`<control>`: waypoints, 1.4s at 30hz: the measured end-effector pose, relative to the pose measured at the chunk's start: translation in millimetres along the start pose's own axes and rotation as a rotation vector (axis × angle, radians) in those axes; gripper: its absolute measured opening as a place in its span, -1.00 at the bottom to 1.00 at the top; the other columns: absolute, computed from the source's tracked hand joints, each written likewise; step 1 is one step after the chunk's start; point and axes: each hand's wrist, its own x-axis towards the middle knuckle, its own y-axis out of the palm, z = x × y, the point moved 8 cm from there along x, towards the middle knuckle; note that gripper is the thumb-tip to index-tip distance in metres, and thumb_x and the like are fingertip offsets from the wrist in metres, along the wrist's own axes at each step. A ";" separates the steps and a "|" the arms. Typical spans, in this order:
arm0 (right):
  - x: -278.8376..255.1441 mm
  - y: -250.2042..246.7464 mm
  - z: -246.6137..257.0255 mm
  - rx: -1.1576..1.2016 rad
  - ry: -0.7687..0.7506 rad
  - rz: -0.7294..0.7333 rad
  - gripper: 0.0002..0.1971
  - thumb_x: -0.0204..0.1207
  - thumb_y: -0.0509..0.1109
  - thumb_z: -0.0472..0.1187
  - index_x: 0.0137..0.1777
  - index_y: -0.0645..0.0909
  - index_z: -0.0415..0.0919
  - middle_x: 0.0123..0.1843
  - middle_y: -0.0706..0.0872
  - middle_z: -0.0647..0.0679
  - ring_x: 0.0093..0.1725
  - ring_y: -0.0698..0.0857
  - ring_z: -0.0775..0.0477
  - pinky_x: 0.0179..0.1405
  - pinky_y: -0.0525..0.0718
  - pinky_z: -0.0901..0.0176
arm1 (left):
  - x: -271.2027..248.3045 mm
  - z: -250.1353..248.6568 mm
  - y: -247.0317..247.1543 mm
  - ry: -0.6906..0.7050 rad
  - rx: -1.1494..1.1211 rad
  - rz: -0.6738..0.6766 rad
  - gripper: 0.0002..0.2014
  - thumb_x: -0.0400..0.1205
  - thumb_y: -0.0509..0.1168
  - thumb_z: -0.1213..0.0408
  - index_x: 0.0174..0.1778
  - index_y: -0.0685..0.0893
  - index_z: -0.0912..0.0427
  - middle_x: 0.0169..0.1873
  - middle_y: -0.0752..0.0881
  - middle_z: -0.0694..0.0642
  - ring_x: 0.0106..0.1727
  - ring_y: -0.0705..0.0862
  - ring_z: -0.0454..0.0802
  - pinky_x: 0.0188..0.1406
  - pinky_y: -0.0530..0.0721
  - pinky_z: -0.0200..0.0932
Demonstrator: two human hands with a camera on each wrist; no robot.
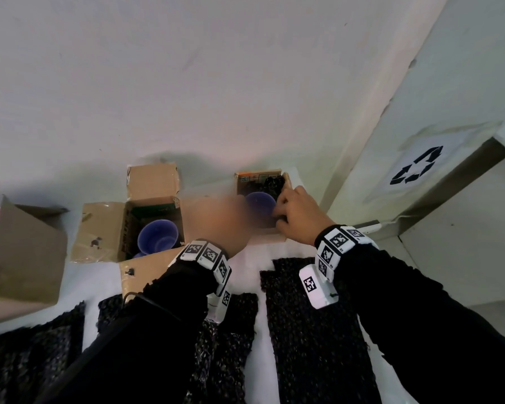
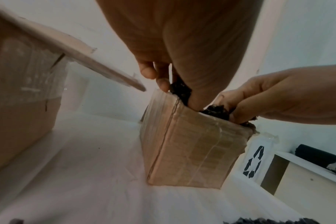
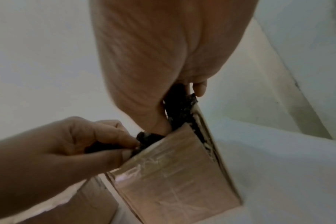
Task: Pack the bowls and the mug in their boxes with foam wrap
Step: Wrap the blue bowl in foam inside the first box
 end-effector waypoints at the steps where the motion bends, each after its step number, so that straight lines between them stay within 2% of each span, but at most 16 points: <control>1: -0.4 -3.7 -2.0 0.115 0.025 -0.068 -0.71 0.41 0.41 -0.29 0.11 0.69 -0.04 0.15 0.50 -0.07 0.10 0.50 -0.17 0.04 0.57 -0.03 | 0.8 3.7 -2.1 -0.033 -0.053 -0.007 -0.77 0.64 0.25 0.12 0.19 0.66 0.01 0.04 0.59 0.07 0.04 0.54 0.08 -0.07 0.50 -0.07; 3: -2.0 -8.0 -6.2 0.271 0.083 -0.158 -0.61 0.28 0.44 -0.45 0.00 0.50 -0.02 0.08 0.45 -0.01 -0.10 0.58 -0.14 -0.17 0.63 -0.03 | 0.5 8.3 -7.5 -0.064 -0.121 -0.063 -0.80 0.61 0.34 0.19 0.12 0.59 0.10 0.01 0.60 0.04 -0.02 0.56 0.05 -0.16 0.42 -0.14; 6: -5.2 -5.2 0.8 0.203 0.042 -0.143 -0.69 0.30 0.41 -0.42 -0.10 0.44 -0.06 -0.03 0.54 -0.01 -0.18 0.61 -0.17 -0.23 0.61 -0.07 | -4.6 0.8 -7.9 0.033 -0.036 -0.102 -0.88 0.59 0.36 0.17 -0.06 0.70 0.13 -0.13 0.69 0.07 -0.09 0.59 0.11 -0.19 0.43 -0.08; 9: -14.7 -5.4 11.2 -0.074 -0.066 -0.172 -0.91 0.41 0.33 -0.10 -0.13 0.58 -0.06 -0.12 0.68 0.05 0.04 0.58 -0.11 -0.01 0.50 -0.04 | -12.5 -4.2 -4.2 0.077 0.084 -0.148 -0.74 0.65 0.22 0.03 -0.19 0.77 0.03 -0.16 0.68 0.02 -0.06 0.54 0.10 -0.10 0.46 0.01; 11: -20.7 -0.5 7.5 -0.226 -0.076 -0.175 -0.76 0.45 0.22 0.08 -0.18 0.66 0.01 -0.17 0.72 0.14 0.18 0.52 -0.05 0.12 0.34 -0.07 | -17.0 -2.7 -3.1 0.050 0.128 -0.164 -0.68 0.65 0.14 -0.03 -0.17 0.77 -0.03 -0.08 0.62 0.01 0.01 0.46 0.09 0.01 0.41 0.06; 16: -29.3 11.8 -1.9 -0.248 -0.083 -0.159 -0.62 0.51 0.11 0.21 -0.10 0.68 0.03 -0.05 0.73 0.16 0.37 0.43 -0.07 0.16 0.21 -0.12 | -23.4 -0.3 -2.2 0.057 0.195 -0.187 -0.77 0.60 0.27 -0.01 0.09 0.68 -0.04 -0.10 0.77 -0.05 0.06 0.55 0.10 0.09 0.30 0.11; 18: -29.1 11.9 1.3 -0.237 -0.082 -0.180 -0.64 0.50 0.13 0.22 0.07 0.60 0.05 0.08 0.70 0.13 0.34 0.45 -0.12 0.15 0.24 -0.12 | -25.4 -0.1 -3.1 0.065 0.185 -0.198 -0.80 0.59 0.28 -0.02 0.01 0.68 -0.03 -0.15 0.79 -0.07 0.09 0.59 0.08 0.11 0.30 0.11; 21: -24.8 15.4 8.6 -0.254 -0.109 -0.187 -0.71 0.51 0.24 0.13 0.16 0.59 0.09 0.14 0.67 0.11 0.23 0.53 -0.12 0.12 0.26 -0.10 | -28.9 -0.6 0.8 0.078 0.214 -0.175 -0.72 0.61 0.16 -0.05 -0.16 0.75 -0.06 -0.13 0.76 -0.10 0.14 0.55 0.08 0.11 0.31 0.13; 23: -21.4 21.1 9.8 -0.257 -0.128 -0.150 -0.79 0.52 0.29 0.01 0.10 0.64 0.06 0.11 0.67 0.08 0.21 0.56 -0.11 0.11 0.22 -0.10 | -31.0 -1.4 0.7 0.067 0.236 -0.184 -0.79 0.58 0.26 -0.02 -0.20 0.77 -0.08 -0.08 0.70 -0.08 0.15 0.48 0.12 0.10 0.29 0.14; 26: -19.3 24.4 8.2 -0.272 -0.113 -0.109 -0.82 0.56 0.27 -0.03 0.08 0.64 0.05 0.07 0.68 0.11 0.23 0.56 -0.09 0.14 0.20 -0.10 | -33.9 -3.2 2.0 0.042 0.274 -0.191 -0.96 0.52 0.41 0.09 -0.18 0.74 -0.07 -0.15 0.71 -0.12 0.14 0.51 0.13 0.14 0.27 0.15; 30: -21.2 25.9 8.6 -0.271 -0.131 -0.106 -0.86 0.60 0.24 -0.08 0.12 0.48 -0.03 -0.07 0.72 0.07 0.05 0.62 -0.10 0.23 0.20 -0.10 | -35.8 -0.9 5.2 0.042 0.279 -0.189 -0.84 0.52 0.34 0.24 -0.01 0.59 -0.01 -0.17 0.76 -0.11 0.21 0.56 0.13 0.24 0.25 0.23; 33: -21.7 27.7 7.2 -0.303 -0.123 -0.113 -0.86 0.55 0.32 -0.11 0.06 0.49 -0.05 -0.20 0.73 0.05 -0.03 0.64 -0.10 0.23 0.18 -0.10 | -35.3 -2.3 9.0 0.045 0.299 -0.141 -0.84 0.46 0.39 0.29 -0.10 0.62 -0.01 -0.13 0.74 -0.09 0.27 0.52 0.16 0.26 0.22 0.25; 36: -21.8 32.4 7.3 -0.360 -0.087 -0.091 -0.80 0.42 0.46 -0.16 -0.02 0.51 -0.05 -0.27 0.72 0.07 -0.03 0.62 -0.09 0.12 0.22 -0.14 | -32.6 -2.4 13.9 -0.018 0.340 -0.076 -0.84 0.40 0.41 0.31 -0.17 0.69 -0.02 0.00 0.64 0.01 0.25 0.46 0.20 0.24 0.21 0.26; 38: -21.7 33.4 10.8 -0.388 -0.095 -0.092 -0.75 0.33 0.50 -0.23 -0.07 0.51 -0.06 -0.28 0.71 0.08 -0.03 0.59 -0.10 0.03 0.22 -0.09 | -30.4 -2.1 14.6 -0.071 0.357 -0.053 -0.87 0.36 0.44 0.29 -0.24 0.73 -0.03 0.01 0.60 0.05 0.19 0.45 0.20 0.23 0.20 0.25; 40: -22.0 33.5 12.5 -0.386 -0.082 -0.074 -0.82 0.39 0.37 -0.29 -0.04 0.53 -0.08 -0.20 0.72 0.07 0.11 0.53 -0.14 0.03 0.19 -0.08 | -27.8 -4.5 16.2 -0.089 0.383 -0.019 -0.88 0.35 0.44 0.29 -0.27 0.74 -0.04 -0.01 0.59 0.04 0.17 0.45 0.19 0.25 0.19 0.24; 42: -22.7 29.2 13.9 -0.391 -0.062 -0.070 -0.86 0.49 0.28 -0.23 0.00 0.60 -0.07 -0.10 0.73 0.07 0.23 0.47 -0.16 0.07 0.17 -0.09 | -26.6 -6.2 17.0 -0.096 0.399 0.011 -0.87 0.37 0.40 0.29 -0.25 0.75 -0.05 0.00 0.59 0.04 0.17 0.46 0.19 0.26 0.18 0.25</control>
